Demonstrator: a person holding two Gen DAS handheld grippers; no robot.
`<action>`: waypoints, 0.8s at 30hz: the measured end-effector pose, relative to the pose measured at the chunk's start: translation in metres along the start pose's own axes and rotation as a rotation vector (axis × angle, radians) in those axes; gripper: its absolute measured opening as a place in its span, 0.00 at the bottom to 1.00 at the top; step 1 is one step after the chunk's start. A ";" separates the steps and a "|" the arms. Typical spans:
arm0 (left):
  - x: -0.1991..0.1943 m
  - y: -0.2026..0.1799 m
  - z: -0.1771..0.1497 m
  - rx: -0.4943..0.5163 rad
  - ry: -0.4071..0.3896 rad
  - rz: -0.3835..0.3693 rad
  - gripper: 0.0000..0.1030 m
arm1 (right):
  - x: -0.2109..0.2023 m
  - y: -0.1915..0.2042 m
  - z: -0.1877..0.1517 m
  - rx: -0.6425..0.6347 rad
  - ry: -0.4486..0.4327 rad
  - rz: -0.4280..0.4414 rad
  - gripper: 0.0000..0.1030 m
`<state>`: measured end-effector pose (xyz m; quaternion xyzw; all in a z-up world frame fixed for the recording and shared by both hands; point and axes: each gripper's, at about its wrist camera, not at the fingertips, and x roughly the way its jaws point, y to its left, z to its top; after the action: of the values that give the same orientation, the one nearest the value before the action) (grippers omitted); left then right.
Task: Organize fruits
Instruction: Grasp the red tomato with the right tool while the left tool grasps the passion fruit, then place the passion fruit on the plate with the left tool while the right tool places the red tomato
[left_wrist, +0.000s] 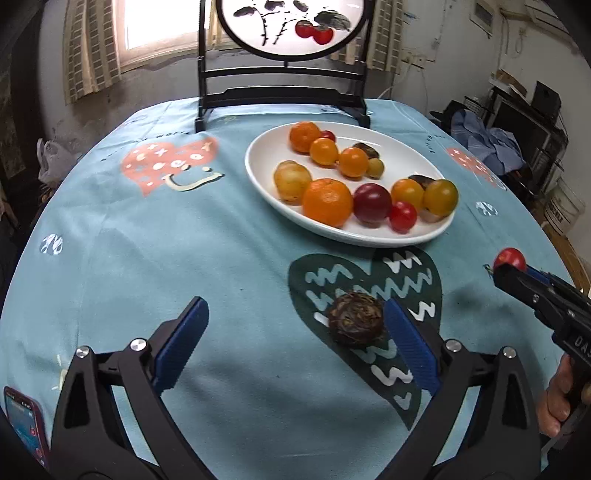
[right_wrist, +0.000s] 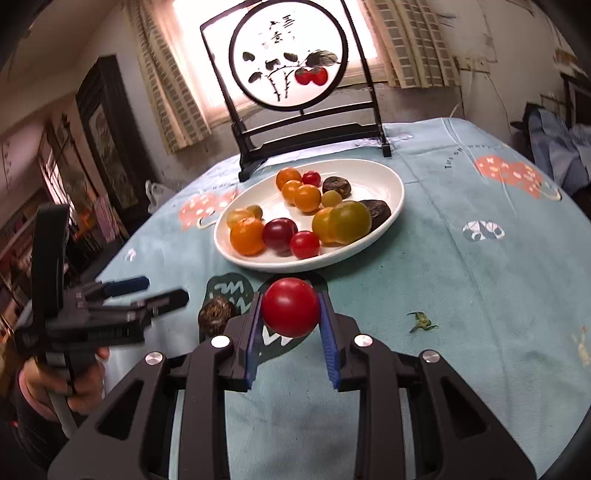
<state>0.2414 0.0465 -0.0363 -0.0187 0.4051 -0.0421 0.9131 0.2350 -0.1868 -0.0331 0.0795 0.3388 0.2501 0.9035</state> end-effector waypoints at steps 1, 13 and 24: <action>0.000 -0.006 -0.001 0.022 0.000 -0.015 0.93 | 0.001 -0.001 -0.001 0.000 0.006 0.000 0.29; 0.026 -0.031 -0.009 0.099 0.079 -0.070 0.49 | -0.007 0.006 -0.003 -0.039 -0.001 0.008 0.29; 0.038 -0.047 -0.013 0.164 0.091 0.001 0.46 | -0.006 -0.002 -0.004 0.018 0.025 0.012 0.29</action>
<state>0.2544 -0.0040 -0.0695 0.0581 0.4412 -0.0755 0.8923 0.2294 -0.1913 -0.0330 0.0866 0.3521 0.2535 0.8968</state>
